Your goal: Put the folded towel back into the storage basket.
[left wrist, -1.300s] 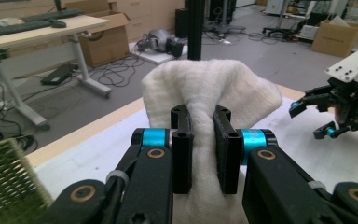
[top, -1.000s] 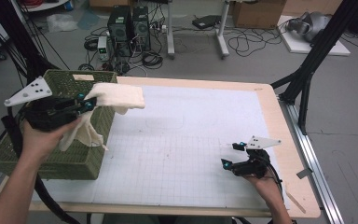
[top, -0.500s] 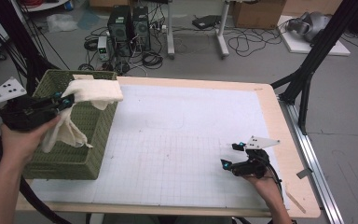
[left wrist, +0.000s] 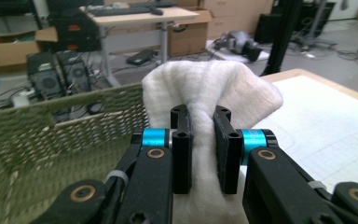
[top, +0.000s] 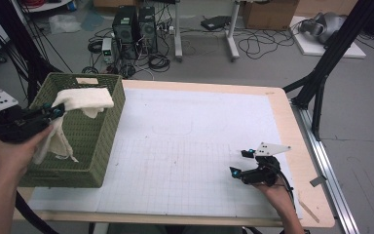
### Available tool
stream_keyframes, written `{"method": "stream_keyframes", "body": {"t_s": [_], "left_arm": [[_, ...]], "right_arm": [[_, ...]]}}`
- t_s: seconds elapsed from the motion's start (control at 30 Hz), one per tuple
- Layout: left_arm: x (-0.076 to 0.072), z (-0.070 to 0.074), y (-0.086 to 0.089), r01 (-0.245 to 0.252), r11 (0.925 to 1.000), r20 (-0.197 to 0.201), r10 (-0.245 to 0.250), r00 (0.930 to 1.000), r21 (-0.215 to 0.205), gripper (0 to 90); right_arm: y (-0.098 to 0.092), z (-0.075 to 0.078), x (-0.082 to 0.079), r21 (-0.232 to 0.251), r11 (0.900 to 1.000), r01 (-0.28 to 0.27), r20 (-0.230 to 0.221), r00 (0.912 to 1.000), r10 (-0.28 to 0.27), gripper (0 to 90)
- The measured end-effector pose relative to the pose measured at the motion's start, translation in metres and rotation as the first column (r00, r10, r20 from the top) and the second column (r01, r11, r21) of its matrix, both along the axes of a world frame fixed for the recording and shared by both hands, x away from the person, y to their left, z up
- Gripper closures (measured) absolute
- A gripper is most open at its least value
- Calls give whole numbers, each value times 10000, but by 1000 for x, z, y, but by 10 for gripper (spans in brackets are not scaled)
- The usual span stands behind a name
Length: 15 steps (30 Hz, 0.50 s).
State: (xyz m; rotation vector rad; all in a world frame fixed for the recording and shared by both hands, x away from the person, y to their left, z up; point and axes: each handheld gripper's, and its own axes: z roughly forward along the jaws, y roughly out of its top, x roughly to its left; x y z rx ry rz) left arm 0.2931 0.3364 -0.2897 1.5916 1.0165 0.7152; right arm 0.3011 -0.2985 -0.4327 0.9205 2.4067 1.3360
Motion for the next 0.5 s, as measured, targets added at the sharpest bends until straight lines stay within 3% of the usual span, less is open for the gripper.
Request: {"method": "stream_keyframes", "body": {"t_s": [0.17,0.5], "left_arm": [[2,-11,6,-585,9983,-222,584,9980,-57,796],[6,-30,8,-1572,9874,-663,1579,9852,161,795]], "right_arm": [[0,0,0,-7,10000,-8,-27,10000,8,160],[0,0,0,6,10000,-33,-42,10000,33,160]]}}
